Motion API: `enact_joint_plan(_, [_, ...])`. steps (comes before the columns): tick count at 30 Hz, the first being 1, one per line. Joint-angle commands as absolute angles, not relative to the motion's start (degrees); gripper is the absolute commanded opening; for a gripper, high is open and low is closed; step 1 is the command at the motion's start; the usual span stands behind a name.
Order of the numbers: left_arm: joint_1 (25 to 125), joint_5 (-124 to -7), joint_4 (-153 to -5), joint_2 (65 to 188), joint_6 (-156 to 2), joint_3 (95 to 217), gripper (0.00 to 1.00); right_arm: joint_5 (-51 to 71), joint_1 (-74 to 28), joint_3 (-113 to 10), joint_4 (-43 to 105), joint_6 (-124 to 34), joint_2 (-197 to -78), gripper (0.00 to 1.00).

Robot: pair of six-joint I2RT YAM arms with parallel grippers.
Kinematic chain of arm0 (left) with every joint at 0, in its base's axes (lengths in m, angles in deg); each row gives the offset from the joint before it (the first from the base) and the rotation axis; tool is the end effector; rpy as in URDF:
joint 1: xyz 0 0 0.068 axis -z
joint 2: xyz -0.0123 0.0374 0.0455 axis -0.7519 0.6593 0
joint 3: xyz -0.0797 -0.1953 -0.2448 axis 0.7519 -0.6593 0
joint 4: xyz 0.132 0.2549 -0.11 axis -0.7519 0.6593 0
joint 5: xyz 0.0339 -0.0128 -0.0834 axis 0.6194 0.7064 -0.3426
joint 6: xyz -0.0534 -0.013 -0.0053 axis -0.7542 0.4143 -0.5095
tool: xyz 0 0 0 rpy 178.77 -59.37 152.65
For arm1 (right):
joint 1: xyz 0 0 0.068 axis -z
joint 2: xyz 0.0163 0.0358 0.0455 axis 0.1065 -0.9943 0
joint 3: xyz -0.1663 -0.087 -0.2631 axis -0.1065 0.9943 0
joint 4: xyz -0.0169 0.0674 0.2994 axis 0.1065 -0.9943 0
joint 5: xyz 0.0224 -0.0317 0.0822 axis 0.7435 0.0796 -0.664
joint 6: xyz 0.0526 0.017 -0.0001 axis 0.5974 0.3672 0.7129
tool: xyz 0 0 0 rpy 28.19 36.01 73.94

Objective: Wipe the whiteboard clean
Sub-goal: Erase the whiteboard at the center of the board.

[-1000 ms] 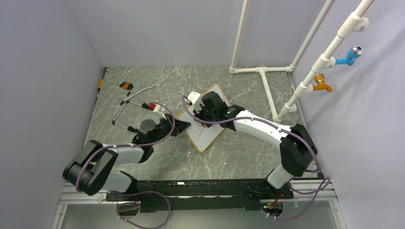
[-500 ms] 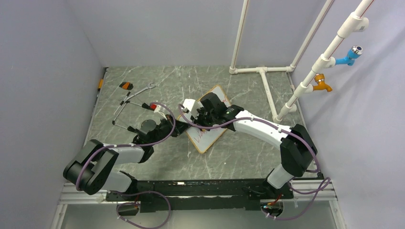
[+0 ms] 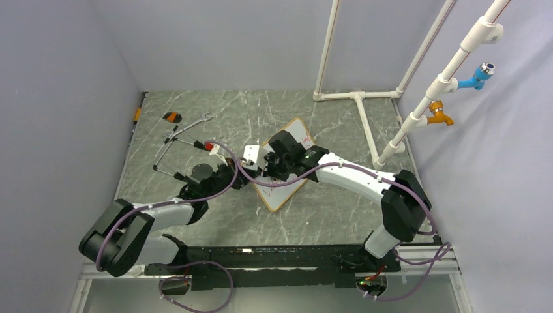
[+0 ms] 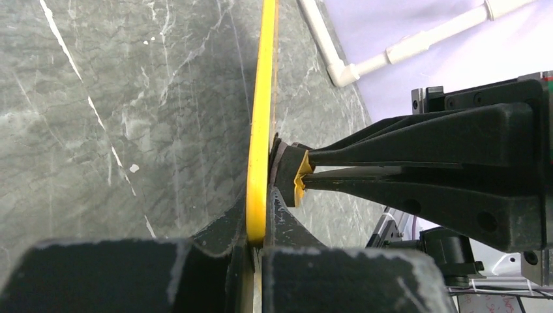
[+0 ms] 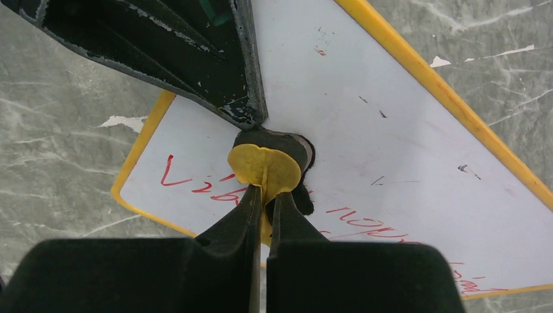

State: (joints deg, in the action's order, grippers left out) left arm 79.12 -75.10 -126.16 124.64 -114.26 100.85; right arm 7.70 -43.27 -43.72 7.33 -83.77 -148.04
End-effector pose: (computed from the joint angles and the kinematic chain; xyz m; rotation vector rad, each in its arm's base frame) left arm 0.2110 -0.1371 0.1891 -0.0386 1.8743 -1.2575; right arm 0.2522 0.3038 0.2811 -1.6446 1.7915 0.3460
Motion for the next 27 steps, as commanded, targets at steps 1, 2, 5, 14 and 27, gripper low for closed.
enact_joint_plan(1, [80.26, -79.46, -133.75, 120.6, -113.46, 102.14, 0.0, 6.08, -44.44, -42.88, 1.13, -86.67, -150.53, 0.0])
enact_joint_plan(2, [80.15, -79.56, -133.73, 120.54, -113.45, 102.15, 0.0, 6.15, -44.45, -42.89, 1.02, -86.75, -150.51, 0.0])
enact_joint_plan(5, [79.84, -79.66, -133.29, 120.15, -113.28, 102.01, 0.0, 8.69, -44.07, -42.82, 2.27, -85.53, -150.75, 0.0])
enact_joint_plan(14, [79.46, -80.45, -133.18, 119.48, -112.83, 101.76, 0.0, 18.59, -38.29, -42.32, 11.23, -74.61, -149.34, 0.0])
enact_joint_plan(27, [79.27, -82.3, -134.73, 120.59, -113.11, 101.8, 0.0, 2.88, -44.13, -43.19, 3.74, -82.09, -150.12, 0.0])
